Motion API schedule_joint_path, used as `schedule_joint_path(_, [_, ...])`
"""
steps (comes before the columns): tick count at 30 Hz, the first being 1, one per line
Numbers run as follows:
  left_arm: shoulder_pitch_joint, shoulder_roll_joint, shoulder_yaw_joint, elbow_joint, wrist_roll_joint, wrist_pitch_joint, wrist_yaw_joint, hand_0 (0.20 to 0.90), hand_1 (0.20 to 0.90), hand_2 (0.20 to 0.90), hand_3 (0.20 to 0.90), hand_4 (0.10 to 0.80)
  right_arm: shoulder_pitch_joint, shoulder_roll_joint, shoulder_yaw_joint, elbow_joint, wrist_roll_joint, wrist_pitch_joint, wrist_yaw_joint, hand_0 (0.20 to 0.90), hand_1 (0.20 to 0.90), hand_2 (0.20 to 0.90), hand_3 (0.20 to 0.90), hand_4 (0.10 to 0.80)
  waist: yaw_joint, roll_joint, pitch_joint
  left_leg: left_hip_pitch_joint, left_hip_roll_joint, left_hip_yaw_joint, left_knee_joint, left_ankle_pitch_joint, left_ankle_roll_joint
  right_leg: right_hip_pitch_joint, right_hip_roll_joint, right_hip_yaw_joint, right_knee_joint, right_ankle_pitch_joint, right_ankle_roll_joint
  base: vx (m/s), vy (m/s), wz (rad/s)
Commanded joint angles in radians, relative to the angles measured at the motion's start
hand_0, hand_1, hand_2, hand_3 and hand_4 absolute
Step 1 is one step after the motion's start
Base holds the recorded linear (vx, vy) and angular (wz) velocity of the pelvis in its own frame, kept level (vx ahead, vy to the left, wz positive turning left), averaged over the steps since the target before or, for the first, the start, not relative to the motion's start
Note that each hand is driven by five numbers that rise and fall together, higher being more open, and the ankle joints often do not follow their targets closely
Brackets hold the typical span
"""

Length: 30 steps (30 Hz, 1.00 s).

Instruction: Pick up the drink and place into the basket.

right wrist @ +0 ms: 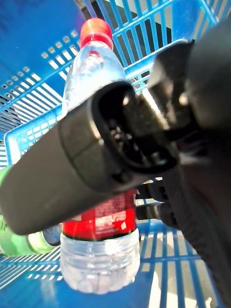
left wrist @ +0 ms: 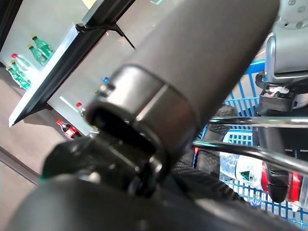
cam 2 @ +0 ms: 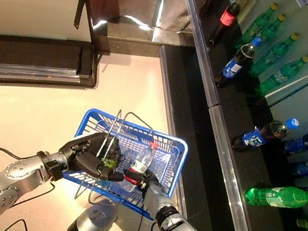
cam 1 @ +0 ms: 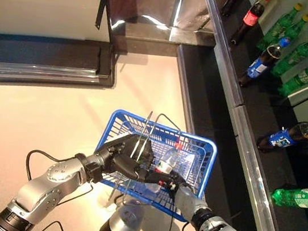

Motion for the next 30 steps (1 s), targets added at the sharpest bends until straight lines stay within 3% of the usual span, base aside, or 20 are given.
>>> schedule_joint_path(1, [-0.229,-0.132,0.116,-0.289,-0.146,-0.23,-0.054,0.3,0.3,0.3,0.2,0.1,-0.048,0.011,0.021,-0.056,0.023,-0.042,-0.013,0.9,0.9,0.9,0.9,0.8,-0.032,0.022,-0.052,-0.035,-0.045,0.05,-0.005,0.05,0.072,0.086,0.07,0.0,0.002,0.017,-0.055,0.0,0.0,0.0])
schedule_joint_path(16, [-0.175,-0.128,0.147,-0.274,-0.143,-0.271,-0.037,0.3,0.3,0.3,0.2,0.1,0.042,-0.041,0.032,-0.272,0.015,-0.118,-0.09,0.9,0.9,0.9,0.9,0.8,-0.054,0.0,-0.045,-0.03,-0.034,0.068,0.006,0.04,0.073,0.082,0.069,0.009,0.012,0.02,-0.049,0.004,0.002,-0.03])
schedule_joint_path(23, [-0.085,-0.091,0.247,-0.245,-0.187,-0.33,-0.087,0.3,0.3,0.3,0.2,0.1,0.164,-0.126,0.03,-0.599,-0.028,-0.139,-0.185,0.9,0.9,0.9,0.9,0.8,-0.079,-0.019,-0.04,-0.03,-0.025,0.085,0.003,0.039,0.074,0.073,0.075,0.02,0.014,0.026,-0.044,-0.017,-0.005,-0.05])
schedule_joint_path(30, [0.032,-0.082,0.35,-0.209,-0.139,-0.418,-0.089,0.3,0.3,0.3,0.2,0.1,0.296,-0.208,0.004,-0.906,-0.126,-0.141,-0.156,0.9,0.9,0.9,0.9,0.8,-0.107,-0.033,-0.045,-0.024,-0.013,0.105,-0.006,0.041,0.075,0.065,0.082,0.036,0.01,0.032,-0.037,-0.018,-0.003,-0.09])
